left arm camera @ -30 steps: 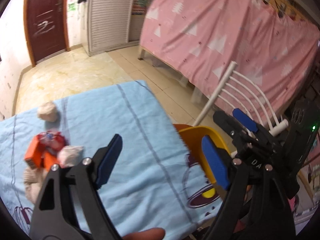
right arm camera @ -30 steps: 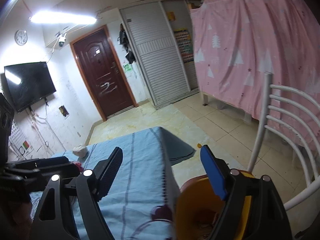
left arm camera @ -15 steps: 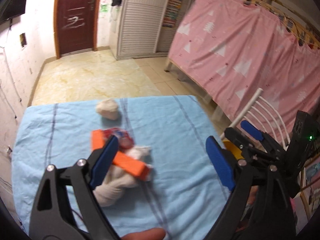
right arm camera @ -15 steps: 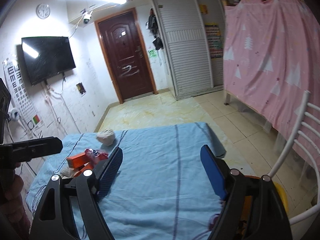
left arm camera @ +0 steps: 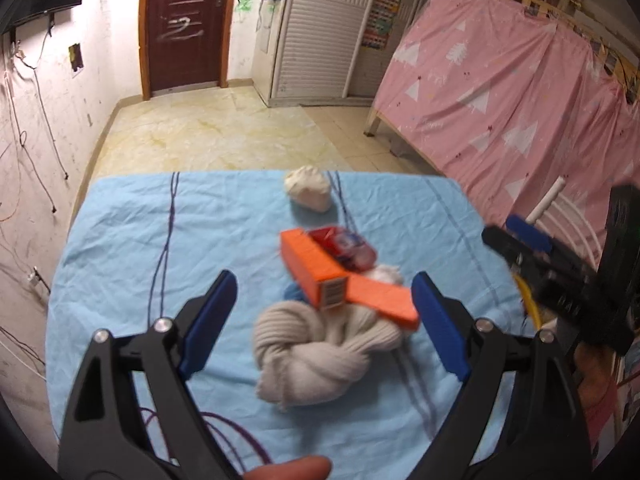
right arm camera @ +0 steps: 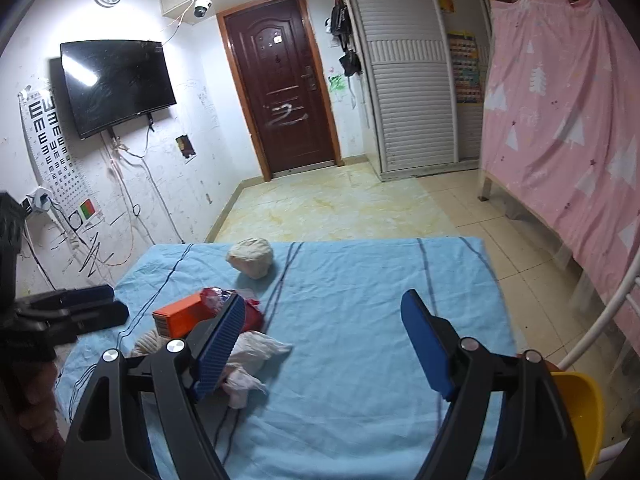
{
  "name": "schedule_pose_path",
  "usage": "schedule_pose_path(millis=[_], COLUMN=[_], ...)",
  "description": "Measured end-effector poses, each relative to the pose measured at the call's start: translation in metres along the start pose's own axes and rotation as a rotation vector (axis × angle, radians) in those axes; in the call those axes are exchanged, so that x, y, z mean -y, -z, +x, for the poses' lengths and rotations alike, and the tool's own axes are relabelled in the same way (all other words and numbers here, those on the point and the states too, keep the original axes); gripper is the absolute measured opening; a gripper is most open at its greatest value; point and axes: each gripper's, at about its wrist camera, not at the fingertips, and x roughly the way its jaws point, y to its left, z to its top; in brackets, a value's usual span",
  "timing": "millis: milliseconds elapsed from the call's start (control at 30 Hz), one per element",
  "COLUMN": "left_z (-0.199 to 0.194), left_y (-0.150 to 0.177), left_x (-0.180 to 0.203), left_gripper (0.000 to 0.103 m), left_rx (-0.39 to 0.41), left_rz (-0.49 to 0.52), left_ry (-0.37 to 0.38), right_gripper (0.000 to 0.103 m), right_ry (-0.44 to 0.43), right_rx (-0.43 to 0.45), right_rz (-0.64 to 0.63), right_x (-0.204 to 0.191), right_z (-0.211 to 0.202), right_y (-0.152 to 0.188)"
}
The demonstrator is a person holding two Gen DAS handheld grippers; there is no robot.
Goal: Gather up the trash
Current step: 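Grasp the cream knit bundle with the left tool while the right tool grasps the red plastic bag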
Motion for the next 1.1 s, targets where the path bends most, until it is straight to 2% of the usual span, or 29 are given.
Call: schedule_pose_path(millis=[133,200,433,667,733,767,900,1100], left_z=[0.012,0.017,0.032,0.050,0.055,0.057,0.057,0.053], left_y=[0.015,0.021,0.037,0.042,0.042,0.042,0.045,0.048], left_x=[-0.004,-0.006,-0.006,-0.008,-0.012,-0.013,-0.012,-0.018], left_gripper=[0.085,0.091,0.093,0.093,0.087,0.079,0.074,0.070], left_rx=[-0.034,-0.041,-0.073,-0.106,-0.116,-0.125,-0.107,-0.083], left_rz=[0.071,0.095,0.170,0.177,0.152,0.137,0.137,0.121], left_ry=[0.009,0.006,0.039,0.065,0.091,0.126,0.145,0.175], right_gripper=[0.074,0.074,0.074,0.074,0.074,0.074,0.074,0.074], right_ry=[-0.015,-0.026,-0.063,-0.067,-0.076,-0.083,-0.131,-0.151], right_rx=[-0.024,-0.041,-0.082,-0.137,-0.157,-0.168,-0.228,-0.270], right_rz=[-0.026,-0.046,-0.113,-0.173,-0.175,-0.174,-0.169,-0.146], right_x=[-0.013,-0.023,-0.053,-0.071,-0.072,-0.073,-0.073,-0.072], right_z=[0.013,0.022,0.043,0.070,0.078,0.082,0.100,0.114], right_y=[-0.002,-0.004,-0.007,-0.006,-0.005,-0.005,-0.002,0.000])
